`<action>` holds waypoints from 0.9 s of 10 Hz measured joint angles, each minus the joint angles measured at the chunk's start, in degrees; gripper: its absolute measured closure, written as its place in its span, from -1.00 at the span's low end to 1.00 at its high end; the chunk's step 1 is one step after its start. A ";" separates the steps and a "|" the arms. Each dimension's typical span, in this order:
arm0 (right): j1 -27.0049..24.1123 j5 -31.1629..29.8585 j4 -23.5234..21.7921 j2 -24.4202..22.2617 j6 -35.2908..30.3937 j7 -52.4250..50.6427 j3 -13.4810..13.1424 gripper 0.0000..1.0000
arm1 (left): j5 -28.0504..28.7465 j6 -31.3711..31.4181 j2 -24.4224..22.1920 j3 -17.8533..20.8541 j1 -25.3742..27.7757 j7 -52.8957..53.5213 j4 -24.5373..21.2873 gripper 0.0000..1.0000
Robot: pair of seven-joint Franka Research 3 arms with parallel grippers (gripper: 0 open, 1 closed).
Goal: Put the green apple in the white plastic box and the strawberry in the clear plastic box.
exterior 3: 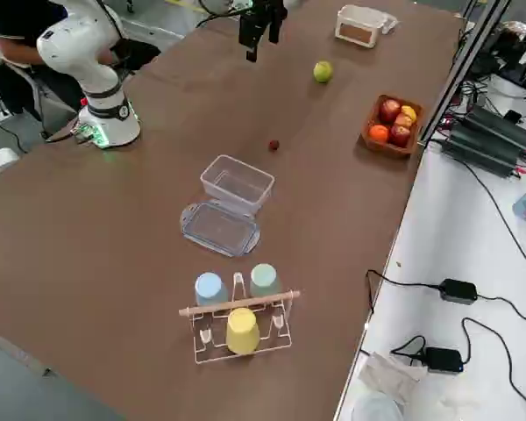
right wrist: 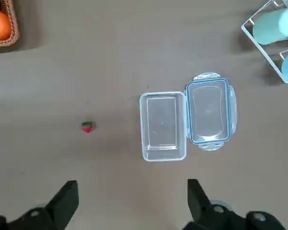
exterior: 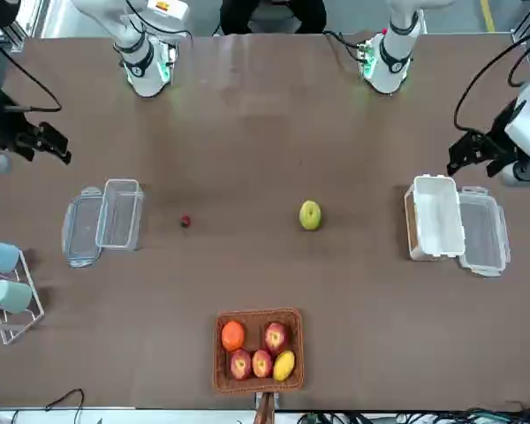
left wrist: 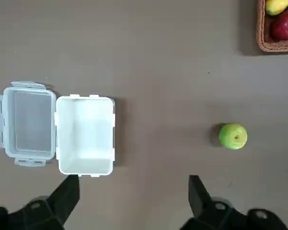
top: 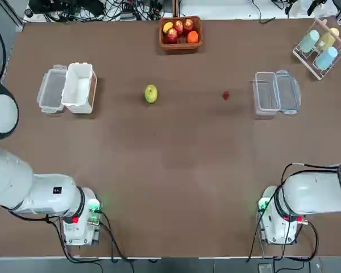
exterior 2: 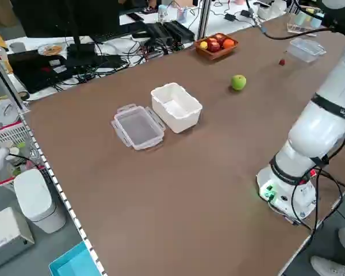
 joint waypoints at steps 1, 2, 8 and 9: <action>0.00 0.00 0.00 0.00 0.00 -0.02 0.00 -1.00 | 0.00 -0.07 -0.05 0.00 0.02 -0.03 0.00 -1.00; 0.01 0.00 -0.01 0.03 -0.02 -0.03 0.00 -1.00 | 0.00 -0.11 -0.05 0.00 0.02 -0.03 -0.08 -1.00; 4.07 1.28 -6.57 3.43 6.57 -0.21 0.15 -1.00 | -0.41 2.02 1.33 -4.96 -0.96 -3.38 -5.31 -1.00; 5.47 2.11 -8.11 5.57 9.80 -0.16 0.20 -1.00 | -0.64 3.14 2.28 -6.50 -1.23 -7.19 -6.45 -1.00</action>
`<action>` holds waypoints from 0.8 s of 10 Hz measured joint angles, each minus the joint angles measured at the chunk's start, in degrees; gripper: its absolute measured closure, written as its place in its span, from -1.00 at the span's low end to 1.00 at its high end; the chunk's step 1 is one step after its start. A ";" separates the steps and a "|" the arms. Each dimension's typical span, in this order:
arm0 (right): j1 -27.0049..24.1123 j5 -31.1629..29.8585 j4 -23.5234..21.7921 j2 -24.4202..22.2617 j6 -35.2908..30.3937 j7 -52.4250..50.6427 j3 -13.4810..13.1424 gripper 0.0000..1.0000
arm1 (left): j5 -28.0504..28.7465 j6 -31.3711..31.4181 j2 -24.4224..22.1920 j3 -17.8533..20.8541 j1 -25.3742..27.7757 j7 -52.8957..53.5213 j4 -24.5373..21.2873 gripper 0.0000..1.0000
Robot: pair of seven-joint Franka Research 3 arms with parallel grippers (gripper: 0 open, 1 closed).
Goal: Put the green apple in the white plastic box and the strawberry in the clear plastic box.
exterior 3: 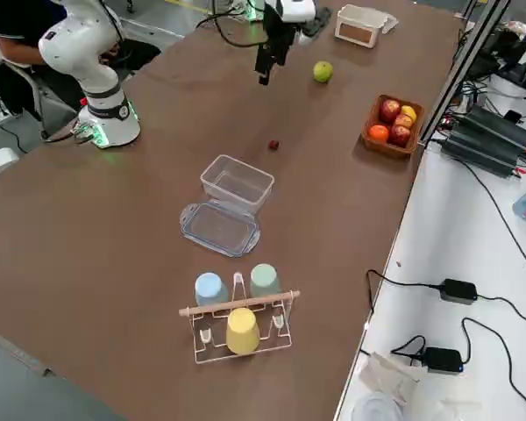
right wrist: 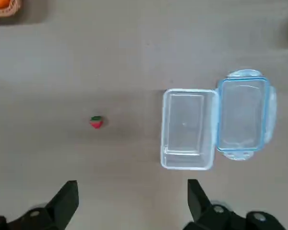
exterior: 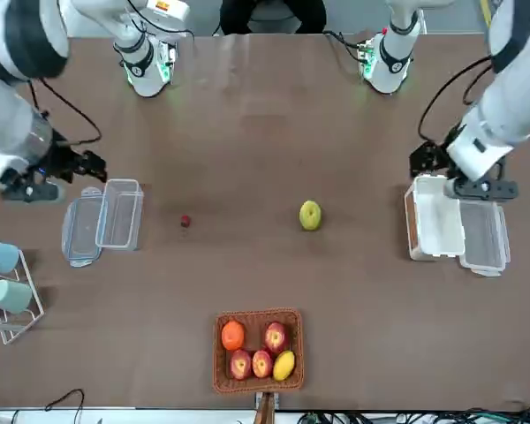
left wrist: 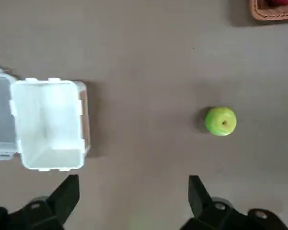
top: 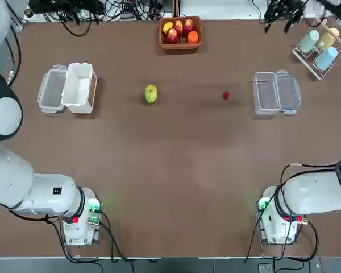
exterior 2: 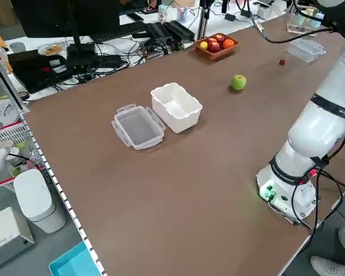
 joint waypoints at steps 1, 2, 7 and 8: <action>1.32 0.62 -0.91 2.70 2.96 0.04 0.03 -1.00 | -0.07 1.37 1.14 -1.64 -0.18 -2.48 -0.73 -1.00; 2.95 1.06 -1.30 5.81 5.84 0.08 0.07 -1.00 | -0.08 3.56 2.27 -3.47 -0.60 -6.00 -1.89 -1.00; 10.01 1.20 -4.71 18.64 21.92 2.53 0.09 -1.00 | 2.12 32.44 6.35 -10.58 -5.07 -20.89 -20.69 -1.00; 10.87 1.20 -6.09 19.64 24.92 2.59 0.07 -1.00 | 6.32 34.92 8.70 -10.74 -7.04 -24.82 -21.27 -1.00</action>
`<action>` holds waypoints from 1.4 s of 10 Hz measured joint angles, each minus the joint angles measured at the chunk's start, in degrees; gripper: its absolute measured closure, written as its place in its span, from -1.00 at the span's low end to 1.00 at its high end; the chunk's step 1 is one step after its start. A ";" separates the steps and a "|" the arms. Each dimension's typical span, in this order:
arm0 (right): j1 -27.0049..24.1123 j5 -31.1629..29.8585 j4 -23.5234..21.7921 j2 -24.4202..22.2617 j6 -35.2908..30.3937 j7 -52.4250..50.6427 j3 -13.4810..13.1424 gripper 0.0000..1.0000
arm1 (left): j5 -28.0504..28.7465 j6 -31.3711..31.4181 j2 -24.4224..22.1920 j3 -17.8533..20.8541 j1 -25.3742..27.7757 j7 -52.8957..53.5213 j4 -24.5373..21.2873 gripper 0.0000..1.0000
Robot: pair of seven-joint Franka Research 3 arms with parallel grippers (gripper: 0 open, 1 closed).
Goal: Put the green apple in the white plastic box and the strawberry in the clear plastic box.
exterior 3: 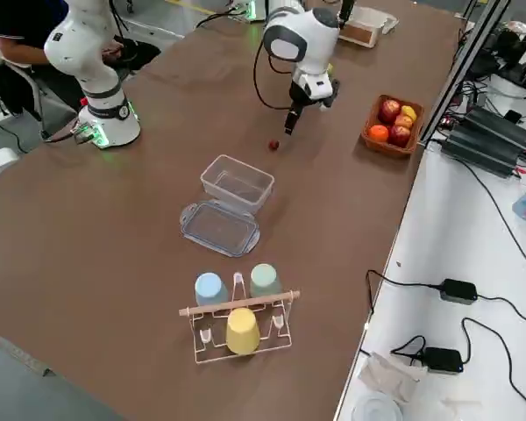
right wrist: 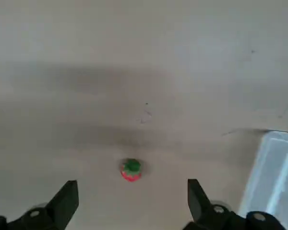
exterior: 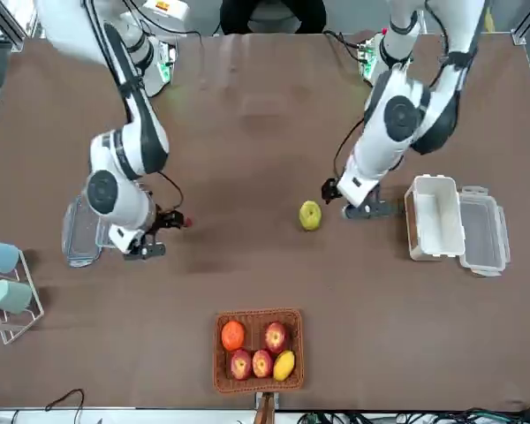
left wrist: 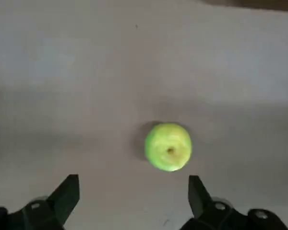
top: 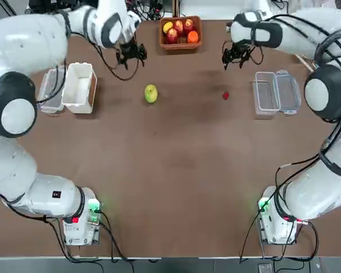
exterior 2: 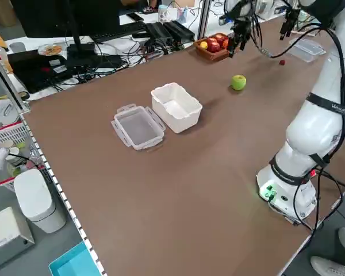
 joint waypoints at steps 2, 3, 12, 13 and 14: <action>1.13 0.00 -5.85 1.10 8.37 0.02 -0.02 -1.00 | 6.83 5.06 6.28 -0.07 -2.65 -6.20 0.19 -1.00; 1.22 0.00 -9.68 1.20 12.74 0.02 -0.03 -1.00 | 7.83 6.09 8.97 -0.04 -2.61 -6.45 0.65 -1.00; 4.28 0.00 -20.73 -0.29 25.94 4.36 -0.10 -1.00 | 9.01 12.19 16.39 -0.24 -5.09 -10.35 1.84 -1.00; 4.70 0.00 -21.27 -0.30 26.65 4.53 -0.10 -1.00 | 9.01 12.48 16.99 -0.23 -5.22 -10.66 1.84 -1.00; 4.90 0.00 -21.49 -0.30 27.25 4.80 -0.10 -1.00 | 9.01 12.62 17.44 -0.19 -5.14 -10.66 1.84 -1.00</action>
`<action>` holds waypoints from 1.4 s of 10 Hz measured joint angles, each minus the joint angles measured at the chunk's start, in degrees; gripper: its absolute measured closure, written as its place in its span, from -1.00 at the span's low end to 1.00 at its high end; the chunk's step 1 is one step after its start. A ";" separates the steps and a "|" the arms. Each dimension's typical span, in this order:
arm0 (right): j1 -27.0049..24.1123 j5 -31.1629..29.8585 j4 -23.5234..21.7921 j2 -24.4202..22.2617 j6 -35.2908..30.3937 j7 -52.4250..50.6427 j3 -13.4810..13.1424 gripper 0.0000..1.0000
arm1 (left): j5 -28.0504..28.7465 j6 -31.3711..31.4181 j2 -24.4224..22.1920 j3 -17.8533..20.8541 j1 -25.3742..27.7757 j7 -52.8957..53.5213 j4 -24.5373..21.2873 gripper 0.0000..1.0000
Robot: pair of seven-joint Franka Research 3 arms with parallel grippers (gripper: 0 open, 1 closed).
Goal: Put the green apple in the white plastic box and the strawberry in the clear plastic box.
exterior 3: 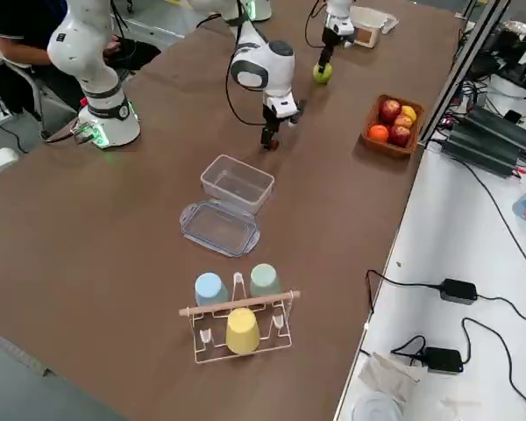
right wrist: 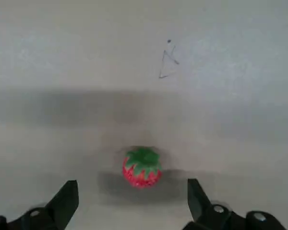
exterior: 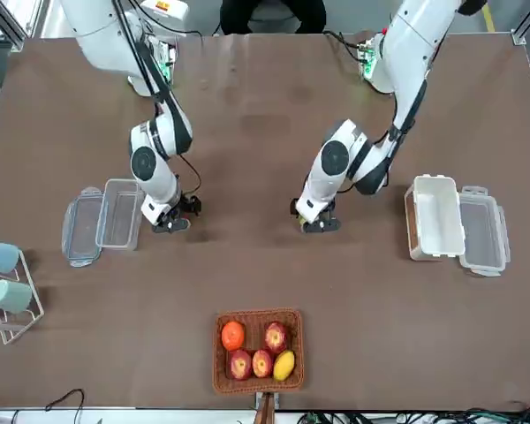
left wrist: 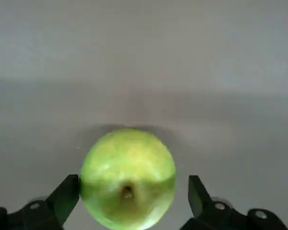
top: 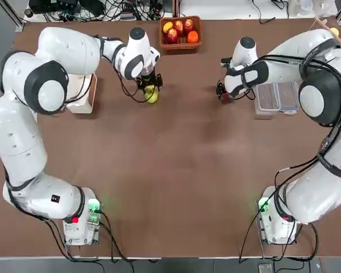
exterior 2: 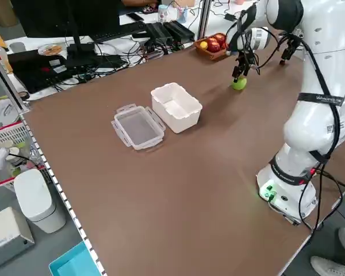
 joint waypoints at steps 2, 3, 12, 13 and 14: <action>0.09 0.00 -0.04 -0.01 0.58 0.68 -0.01 -1.00 | 0.00 0.11 0.40 0.04 0.05 0.00 0.01 -1.00; 0.09 0.00 -0.04 -0.01 0.86 0.79 -0.03 -1.00 | 0.21 0.11 0.63 0.04 -0.02 0.00 0.02 -1.00; 0.11 0.00 -0.51 0.01 2.72 0.93 -0.53 -0.96 | -2.73 -24.49 -7.54 -0.04 7.20 0.51 11.42 -0.73; 0.13 0.00 -0.63 0.05 2.72 0.93 -0.57 -0.97 | -3.25 -27.92 -11.35 -0.04 11.27 3.11 11.51 -0.73; 0.16 0.00 -0.74 0.15 2.77 0.93 -0.60 -0.96 | -3.44 -29.96 -14.23 -0.02 15.70 6.85 10.82 -0.73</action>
